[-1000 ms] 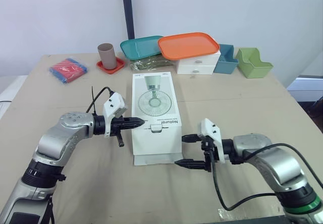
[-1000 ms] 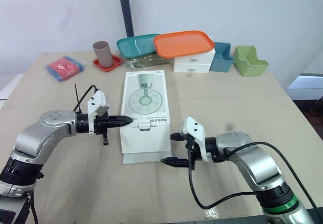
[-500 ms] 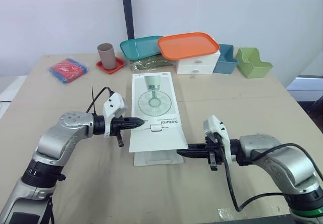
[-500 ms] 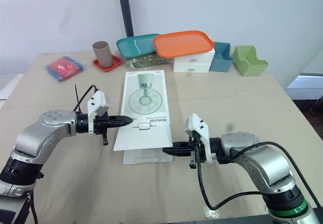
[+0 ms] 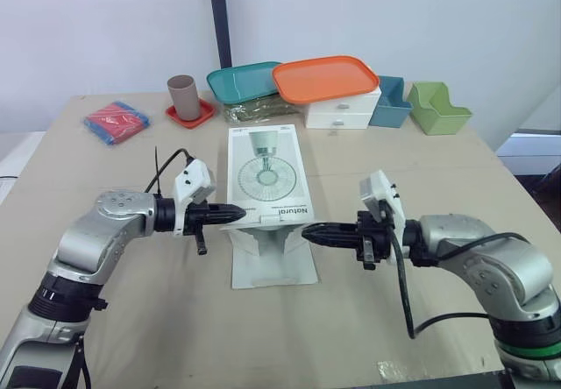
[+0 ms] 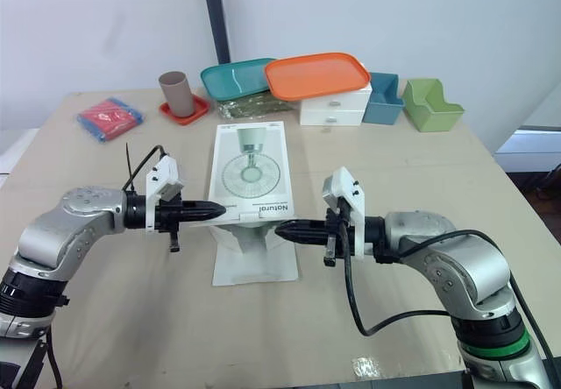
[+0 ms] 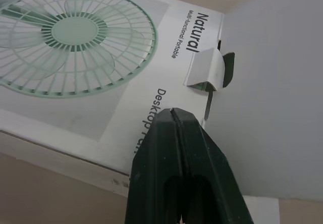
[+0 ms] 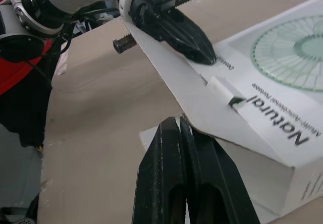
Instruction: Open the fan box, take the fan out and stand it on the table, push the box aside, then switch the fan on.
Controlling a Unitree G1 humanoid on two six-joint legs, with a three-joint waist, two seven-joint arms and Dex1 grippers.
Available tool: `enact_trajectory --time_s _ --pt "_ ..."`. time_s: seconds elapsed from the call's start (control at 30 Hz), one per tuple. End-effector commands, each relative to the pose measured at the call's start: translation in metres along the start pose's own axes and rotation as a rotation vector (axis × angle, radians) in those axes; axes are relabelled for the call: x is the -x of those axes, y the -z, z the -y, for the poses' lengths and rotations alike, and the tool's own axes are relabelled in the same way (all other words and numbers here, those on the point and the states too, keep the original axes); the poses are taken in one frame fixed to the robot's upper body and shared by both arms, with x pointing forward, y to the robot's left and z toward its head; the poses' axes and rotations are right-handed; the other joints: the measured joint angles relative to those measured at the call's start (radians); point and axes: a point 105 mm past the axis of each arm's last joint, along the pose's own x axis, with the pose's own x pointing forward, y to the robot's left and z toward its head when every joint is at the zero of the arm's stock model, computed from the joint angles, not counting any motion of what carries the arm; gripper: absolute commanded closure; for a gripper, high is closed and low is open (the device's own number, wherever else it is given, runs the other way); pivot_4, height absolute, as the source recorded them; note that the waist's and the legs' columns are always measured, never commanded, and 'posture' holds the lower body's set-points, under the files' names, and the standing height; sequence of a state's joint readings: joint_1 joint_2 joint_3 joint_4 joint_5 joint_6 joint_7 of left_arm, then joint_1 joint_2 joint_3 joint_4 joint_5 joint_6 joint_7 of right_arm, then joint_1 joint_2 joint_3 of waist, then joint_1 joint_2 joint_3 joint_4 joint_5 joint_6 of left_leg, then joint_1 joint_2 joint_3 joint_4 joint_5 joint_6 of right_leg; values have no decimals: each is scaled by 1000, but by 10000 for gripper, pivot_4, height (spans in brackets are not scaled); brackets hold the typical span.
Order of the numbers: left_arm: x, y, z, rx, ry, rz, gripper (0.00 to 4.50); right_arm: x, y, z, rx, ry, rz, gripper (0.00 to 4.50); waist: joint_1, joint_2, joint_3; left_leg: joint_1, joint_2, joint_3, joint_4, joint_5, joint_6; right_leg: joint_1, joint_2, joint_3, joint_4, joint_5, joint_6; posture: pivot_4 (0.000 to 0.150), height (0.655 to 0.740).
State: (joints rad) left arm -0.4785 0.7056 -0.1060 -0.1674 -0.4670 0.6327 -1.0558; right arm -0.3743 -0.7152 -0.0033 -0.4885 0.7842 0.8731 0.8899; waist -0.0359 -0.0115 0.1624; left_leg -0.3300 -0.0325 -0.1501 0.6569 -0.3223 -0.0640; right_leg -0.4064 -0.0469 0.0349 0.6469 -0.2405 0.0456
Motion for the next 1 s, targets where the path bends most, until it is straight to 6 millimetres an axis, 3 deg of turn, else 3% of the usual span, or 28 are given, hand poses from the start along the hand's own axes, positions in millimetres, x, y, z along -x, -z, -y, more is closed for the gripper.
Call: enact_trajectory --time_s 0.03,0.57,0.8,1.0 --pt "13 -17 -6 -66 -20 35 45000 -2 -11 -1 60 5 31 44173 1 0 0 -1 0 0 0 0 0 0 0 0 0 0 0 1500 7400" --pt "40 -61 -14 -193 -67 171 45000 -20 -31 20 195 113 118 44173 1 -1 1 -2 0 -1 0 0 0 -2 -1 0 0 0 0 1500 7400" --pt "43 -72 -16 -209 -94 208 45000 -29 -22 46 243 266 85 44173 0 -1 1 -2 0 -1 0 0 -1 -2 0 0 0 0 0 1500 7400" --pt "38 -73 -10 -213 -70 211 45000 -35 -10 51 254 291 40 44173 0 -1 1 -2 0 -1 0 1 -2 -2 0 0 0 0 0 1500 7400"
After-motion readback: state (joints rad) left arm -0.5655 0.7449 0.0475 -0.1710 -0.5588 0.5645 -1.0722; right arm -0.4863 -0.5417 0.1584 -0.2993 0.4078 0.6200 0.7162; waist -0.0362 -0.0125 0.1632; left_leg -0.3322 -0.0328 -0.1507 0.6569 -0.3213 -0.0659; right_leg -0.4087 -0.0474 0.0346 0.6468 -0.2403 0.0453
